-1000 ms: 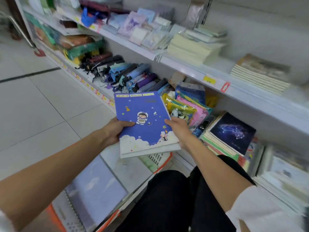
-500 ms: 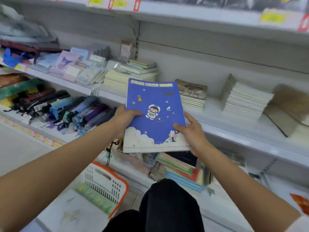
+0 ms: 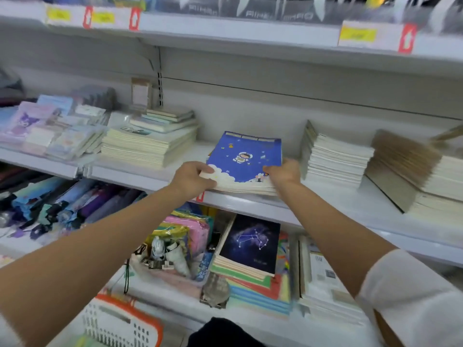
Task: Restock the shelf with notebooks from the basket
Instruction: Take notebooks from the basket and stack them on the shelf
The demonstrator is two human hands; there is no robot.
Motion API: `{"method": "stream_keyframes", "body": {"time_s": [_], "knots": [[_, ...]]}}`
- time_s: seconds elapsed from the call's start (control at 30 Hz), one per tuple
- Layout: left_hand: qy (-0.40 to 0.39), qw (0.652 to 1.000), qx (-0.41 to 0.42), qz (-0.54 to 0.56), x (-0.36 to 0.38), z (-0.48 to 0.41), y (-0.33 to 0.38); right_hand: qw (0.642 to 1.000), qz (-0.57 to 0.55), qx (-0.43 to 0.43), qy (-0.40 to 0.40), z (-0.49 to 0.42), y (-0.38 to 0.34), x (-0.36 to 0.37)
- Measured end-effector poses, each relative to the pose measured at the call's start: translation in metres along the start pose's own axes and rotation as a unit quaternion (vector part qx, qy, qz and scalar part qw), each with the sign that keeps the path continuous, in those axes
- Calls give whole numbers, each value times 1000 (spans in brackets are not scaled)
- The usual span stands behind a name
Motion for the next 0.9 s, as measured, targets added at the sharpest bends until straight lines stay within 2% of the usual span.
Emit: {"method": "stream_keyframes", "body": {"time_s": [0.13,0.23,0.3,0.37,0.43,0.57,0.67,0.77,0.9], "knots": [[-28,998,46,-34,0,-1,11,999,16,-33,-19,-3,6,-10],[-47,989,94,-105,-5,3,18,984,55,-112,-123,14,0,-13],[-18,981,118,-152,-13,-1,19,964,85,-151,-203,21,-1,-15],[13,978,120,-169,-19,-10,17,949,130,-171,-232,19,0,-15],[32,980,116,-156,-18,-22,13,948,164,-193,-192,8,2,-15],[58,976,117,-176,-10,-43,8,960,152,-202,-121,-10,3,-7],[72,978,104,-165,-2,-62,2,964,151,-194,-100,-24,2,3],[66,980,98,-159,5,-80,-2,974,148,-151,-83,-38,11,9],[44,985,90,-143,7,-97,-6,974,146,-140,-104,-42,16,12]]}}
Point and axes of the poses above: each hand's wrist, its own z-axis away from the middle knuckle, its own x-axis out of the palm, y = z × x, the point moved 7 cm from there along -z, towards the middle knuckle, and after that the axes turned 3 degrees about z, right-handed, at the moved point
